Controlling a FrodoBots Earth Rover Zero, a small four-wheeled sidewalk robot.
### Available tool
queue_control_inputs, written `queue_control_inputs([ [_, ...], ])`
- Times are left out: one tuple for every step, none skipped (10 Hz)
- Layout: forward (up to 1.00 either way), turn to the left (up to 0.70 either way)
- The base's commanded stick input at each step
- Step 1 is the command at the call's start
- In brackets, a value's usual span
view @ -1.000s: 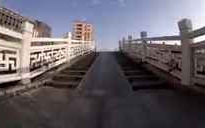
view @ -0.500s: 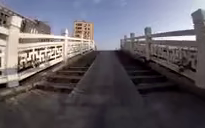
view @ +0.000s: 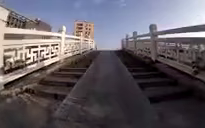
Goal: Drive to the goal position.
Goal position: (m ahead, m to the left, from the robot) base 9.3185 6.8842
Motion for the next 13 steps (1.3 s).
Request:
queue_control_inputs([
  [0.70,0.00],
  [0.70,-0.01],
  [0.70,-0.06],
  [0.70,-0.11],
  [0.70,-0.09],
  [0.70,-0.03],
  [0.70,0.00],
  [0.70,0.00],
  [0.70,0.00],
  [0.70,0.00],
  [0.70,0.00],
  [0.70,0.00],
  [0.70,0.00],
])
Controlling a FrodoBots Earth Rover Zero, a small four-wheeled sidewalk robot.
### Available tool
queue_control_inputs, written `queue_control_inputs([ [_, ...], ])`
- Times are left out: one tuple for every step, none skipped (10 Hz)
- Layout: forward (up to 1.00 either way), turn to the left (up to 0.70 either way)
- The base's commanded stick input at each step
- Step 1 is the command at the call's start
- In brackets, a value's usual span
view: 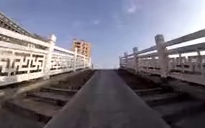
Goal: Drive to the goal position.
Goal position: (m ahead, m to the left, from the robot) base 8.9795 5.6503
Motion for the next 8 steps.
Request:
queue_control_inputs([
  [0.70,0.00],
  [0.70,0.00],
  [0.70,0.00],
  [0.70,0.00],
  [0.70,0.00],
  [0.70,0.00],
  [0.70,0.00],
  [0.70,0.00],
])
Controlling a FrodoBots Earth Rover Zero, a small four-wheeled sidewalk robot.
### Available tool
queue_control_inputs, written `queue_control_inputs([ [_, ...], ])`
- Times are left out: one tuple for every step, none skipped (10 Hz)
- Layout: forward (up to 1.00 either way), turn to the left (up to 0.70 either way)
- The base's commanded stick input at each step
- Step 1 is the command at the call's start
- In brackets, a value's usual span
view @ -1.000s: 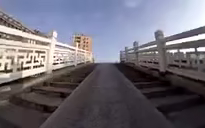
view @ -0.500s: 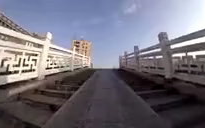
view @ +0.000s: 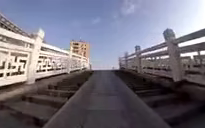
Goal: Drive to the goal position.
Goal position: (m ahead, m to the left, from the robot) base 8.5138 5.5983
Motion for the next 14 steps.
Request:
queue_control_inputs([
  [0.70,0.00],
  [0.70,0.00],
  [0.70,0.00],
  [0.70,0.00],
  [0.70,0.00],
  [0.70,0.00],
  [0.70,0.00],
  [0.70,0.00],
  [0.70,0.00],
  [0.70,0.00],
  [0.70,0.00],
  [0.70,0.00],
  [0.70,0.00],
  [0.70,0.00],
])
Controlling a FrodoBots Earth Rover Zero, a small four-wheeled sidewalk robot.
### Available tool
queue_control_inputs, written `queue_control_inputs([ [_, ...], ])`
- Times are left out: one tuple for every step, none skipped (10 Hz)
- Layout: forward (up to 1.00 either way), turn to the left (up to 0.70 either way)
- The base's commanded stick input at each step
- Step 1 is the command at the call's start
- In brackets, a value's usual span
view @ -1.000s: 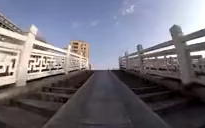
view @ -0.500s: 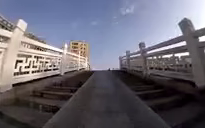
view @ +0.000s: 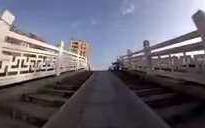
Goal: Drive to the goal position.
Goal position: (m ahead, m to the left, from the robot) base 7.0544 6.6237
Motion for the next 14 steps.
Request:
queue_control_inputs([
  [0.70,0.00],
  [0.70,0.00],
  [0.70,0.00],
  [0.70,0.00],
  [0.70,0.00],
  [0.70,0.00],
  [0.70,0.00],
  [0.70,0.00],
  [0.70,0.00],
  [0.70,0.00],
  [0.70,0.00],
  [0.70,0.00],
  [0.67,0.00],
  [0.45,0.00],
])
